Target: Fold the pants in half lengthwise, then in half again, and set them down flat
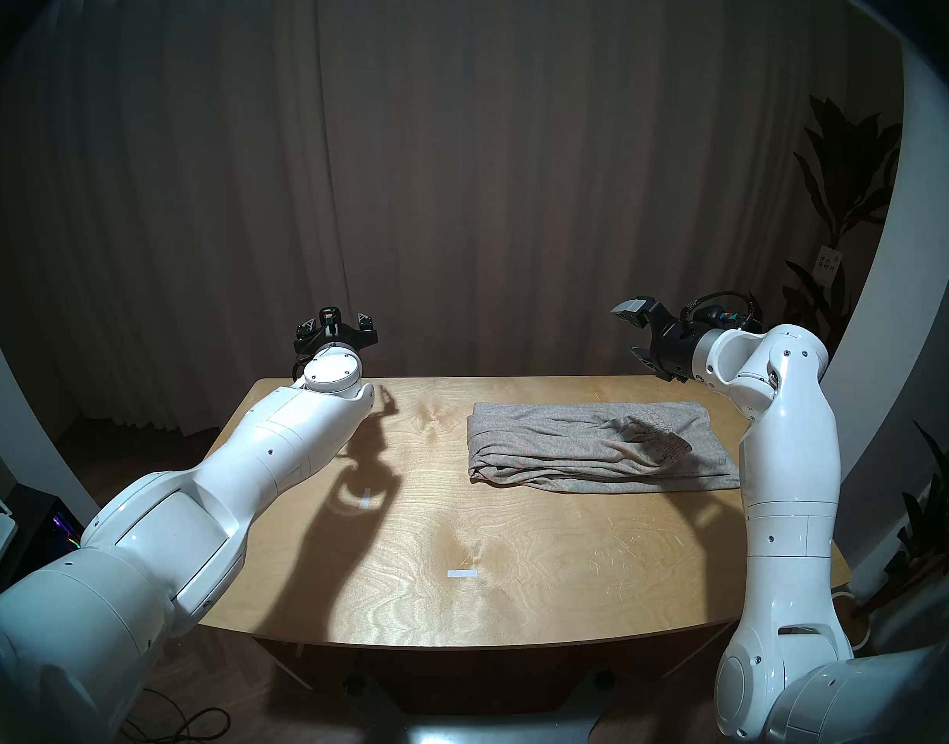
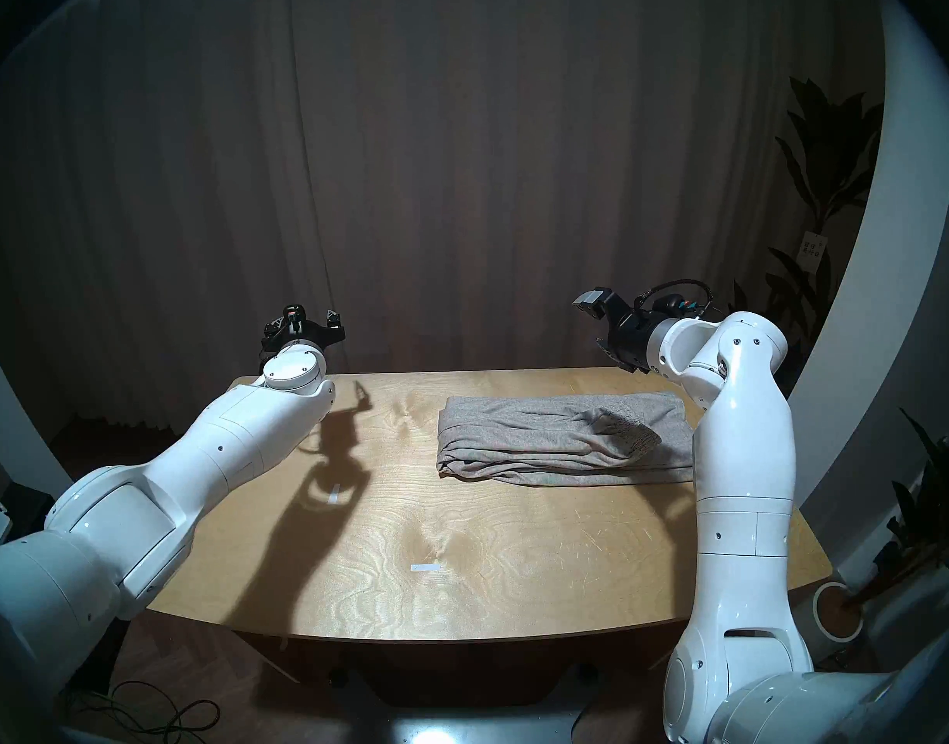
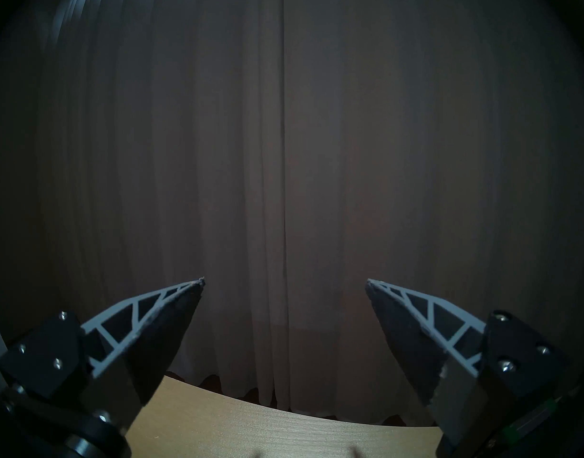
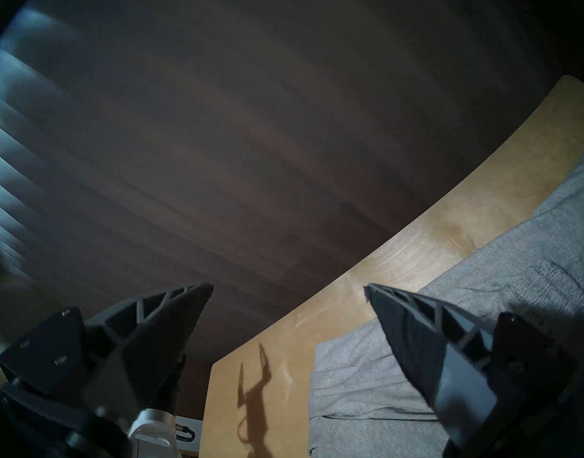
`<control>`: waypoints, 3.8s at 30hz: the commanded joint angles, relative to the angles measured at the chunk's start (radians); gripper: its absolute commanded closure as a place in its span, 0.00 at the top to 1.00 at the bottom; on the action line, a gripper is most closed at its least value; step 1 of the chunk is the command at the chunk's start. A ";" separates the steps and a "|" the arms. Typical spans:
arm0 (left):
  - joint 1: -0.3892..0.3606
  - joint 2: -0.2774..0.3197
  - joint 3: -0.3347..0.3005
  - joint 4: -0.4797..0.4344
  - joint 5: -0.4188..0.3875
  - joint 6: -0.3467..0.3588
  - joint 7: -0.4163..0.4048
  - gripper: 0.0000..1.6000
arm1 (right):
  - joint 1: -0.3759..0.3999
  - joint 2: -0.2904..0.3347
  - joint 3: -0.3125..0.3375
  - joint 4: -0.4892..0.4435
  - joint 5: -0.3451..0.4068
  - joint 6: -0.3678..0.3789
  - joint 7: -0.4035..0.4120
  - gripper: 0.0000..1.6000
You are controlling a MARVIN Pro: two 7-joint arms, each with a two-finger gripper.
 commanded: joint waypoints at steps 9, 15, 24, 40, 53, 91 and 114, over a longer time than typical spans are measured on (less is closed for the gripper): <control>0.020 0.049 -0.008 -0.073 -0.005 -0.015 -0.066 1.00 | 0.045 0.038 -0.076 0.038 -0.086 -0.014 0.018 1.00; 0.034 0.064 -0.009 -0.099 -0.006 -0.016 -0.093 1.00 | 0.058 0.054 -0.105 0.054 -0.122 -0.020 0.024 1.00; 0.058 0.093 -0.011 -0.144 -0.014 -0.017 -0.138 1.00 | 0.079 0.082 -0.156 0.078 -0.183 -0.033 0.035 1.00; 0.098 0.148 -0.015 -0.221 -0.044 -0.019 -0.213 1.00 | 0.100 0.128 -0.241 0.121 -0.285 -0.060 0.059 1.00; 0.132 0.200 -0.020 -0.290 -0.084 -0.019 -0.278 1.00 | 0.123 0.163 -0.318 0.155 -0.373 -0.096 0.086 1.00; 0.216 0.284 -0.019 -0.423 -0.193 -0.009 -0.416 1.00 | 0.137 0.255 -0.504 0.175 -0.621 -0.306 0.182 1.00; 0.253 0.334 -0.042 -0.457 -0.277 -0.016 -0.451 1.00 | 0.143 0.329 -0.584 0.204 -0.775 -0.527 0.269 1.00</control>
